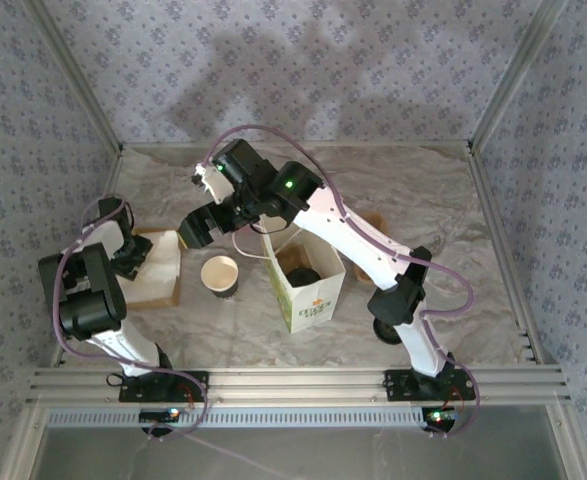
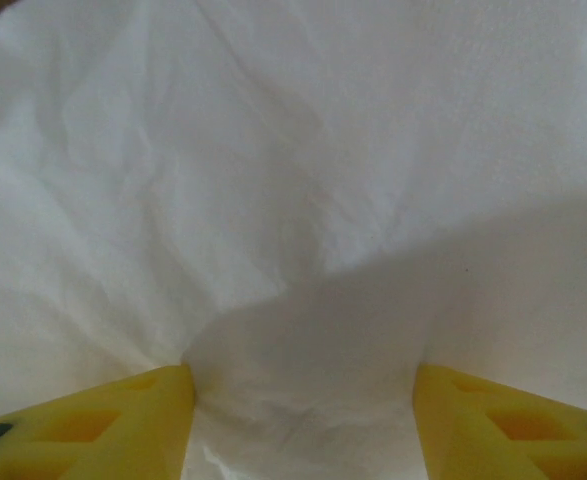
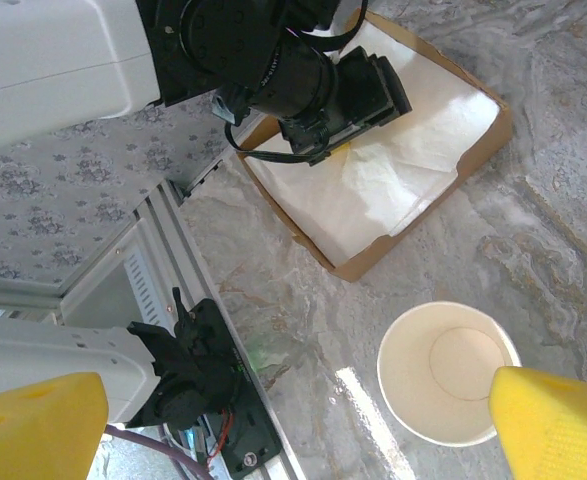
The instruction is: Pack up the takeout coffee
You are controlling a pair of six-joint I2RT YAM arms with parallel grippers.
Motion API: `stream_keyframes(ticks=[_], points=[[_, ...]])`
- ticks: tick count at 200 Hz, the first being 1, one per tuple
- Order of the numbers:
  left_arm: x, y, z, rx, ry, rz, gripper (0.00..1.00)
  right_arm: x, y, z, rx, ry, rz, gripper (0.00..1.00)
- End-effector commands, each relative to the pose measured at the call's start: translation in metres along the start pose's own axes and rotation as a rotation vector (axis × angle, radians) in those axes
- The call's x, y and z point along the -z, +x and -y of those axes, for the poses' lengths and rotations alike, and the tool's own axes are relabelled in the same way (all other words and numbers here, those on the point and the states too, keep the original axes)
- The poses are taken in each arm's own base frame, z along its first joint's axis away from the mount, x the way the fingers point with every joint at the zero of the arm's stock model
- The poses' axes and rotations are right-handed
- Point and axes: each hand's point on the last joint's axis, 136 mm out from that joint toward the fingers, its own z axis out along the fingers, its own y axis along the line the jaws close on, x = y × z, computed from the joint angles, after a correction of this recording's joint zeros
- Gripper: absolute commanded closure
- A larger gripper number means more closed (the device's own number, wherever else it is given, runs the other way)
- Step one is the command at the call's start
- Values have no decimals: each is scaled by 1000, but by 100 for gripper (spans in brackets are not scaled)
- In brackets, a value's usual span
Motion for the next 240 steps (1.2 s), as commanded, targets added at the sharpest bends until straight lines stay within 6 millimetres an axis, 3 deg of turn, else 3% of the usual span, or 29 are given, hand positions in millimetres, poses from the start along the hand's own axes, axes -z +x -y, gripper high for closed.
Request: stream_keyframes(ticks=[1, 98, 167, 177, 192, 201, 240], points=[[-3, 0, 4, -4, 17, -14, 46, 1, 2, -4, 9, -11, -7, 0], [32, -10, 4, -19, 41, 50, 69, 1, 3, -5, 15, -18, -13, 0], [38, -10, 6, -30, 54, 55, 88, 1, 8, -3, 15, -10, -20, 0], [40, -10, 5, -31, 56, 61, 87, 2, 8, -3, 15, -9, -20, 0], [40, -12, 5, -33, 50, 66, 65, 2, 9, -3, 14, -11, -19, 0], [38, -12, 5, -34, 46, 65, 58, 2, 9, -3, 14, -12, -19, 0], [17, -8, 9, -40, 24, 17, 57, 1, 12, -3, 13, -16, -29, 0]])
